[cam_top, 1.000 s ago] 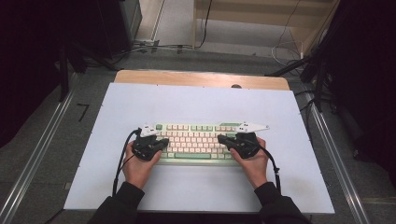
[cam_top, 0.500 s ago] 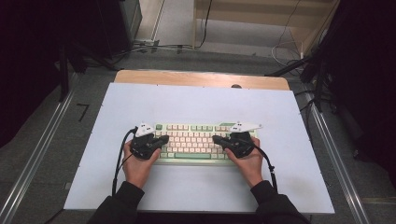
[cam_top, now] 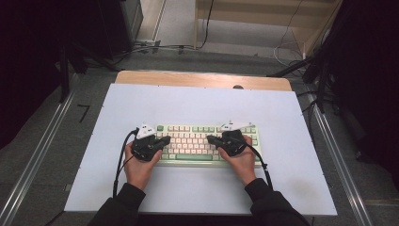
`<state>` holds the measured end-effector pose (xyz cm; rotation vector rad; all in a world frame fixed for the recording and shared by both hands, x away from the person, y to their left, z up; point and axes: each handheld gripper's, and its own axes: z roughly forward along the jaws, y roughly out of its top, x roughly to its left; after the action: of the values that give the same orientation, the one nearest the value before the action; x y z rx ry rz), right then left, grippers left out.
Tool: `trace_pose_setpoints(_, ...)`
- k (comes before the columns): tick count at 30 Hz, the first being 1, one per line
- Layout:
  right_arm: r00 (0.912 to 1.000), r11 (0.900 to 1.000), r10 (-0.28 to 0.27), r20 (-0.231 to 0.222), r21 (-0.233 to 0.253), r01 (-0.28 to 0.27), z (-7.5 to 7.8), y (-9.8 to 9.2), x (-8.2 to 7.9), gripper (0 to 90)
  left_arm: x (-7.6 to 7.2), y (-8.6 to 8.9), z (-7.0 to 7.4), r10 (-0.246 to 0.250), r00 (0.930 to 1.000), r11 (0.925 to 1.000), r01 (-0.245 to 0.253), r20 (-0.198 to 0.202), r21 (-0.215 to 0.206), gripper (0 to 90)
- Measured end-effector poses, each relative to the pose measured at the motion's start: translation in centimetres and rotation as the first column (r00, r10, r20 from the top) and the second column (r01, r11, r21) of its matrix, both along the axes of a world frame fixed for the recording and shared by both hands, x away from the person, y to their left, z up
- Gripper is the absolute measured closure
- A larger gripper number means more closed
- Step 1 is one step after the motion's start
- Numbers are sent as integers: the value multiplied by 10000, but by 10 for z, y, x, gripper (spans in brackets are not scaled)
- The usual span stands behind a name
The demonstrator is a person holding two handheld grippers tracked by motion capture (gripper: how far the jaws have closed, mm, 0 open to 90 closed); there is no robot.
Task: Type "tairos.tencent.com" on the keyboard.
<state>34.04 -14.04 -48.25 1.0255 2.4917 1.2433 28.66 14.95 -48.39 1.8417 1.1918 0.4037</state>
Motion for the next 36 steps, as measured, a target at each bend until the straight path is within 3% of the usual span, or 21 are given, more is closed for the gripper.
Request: trace_pose_setpoints(36, 9999, 9991, 66, 81, -425, -63, -4, 12, 3, 879, 1, 0, -1, -29, 10000, 10000, 28, -64, -45, 900)
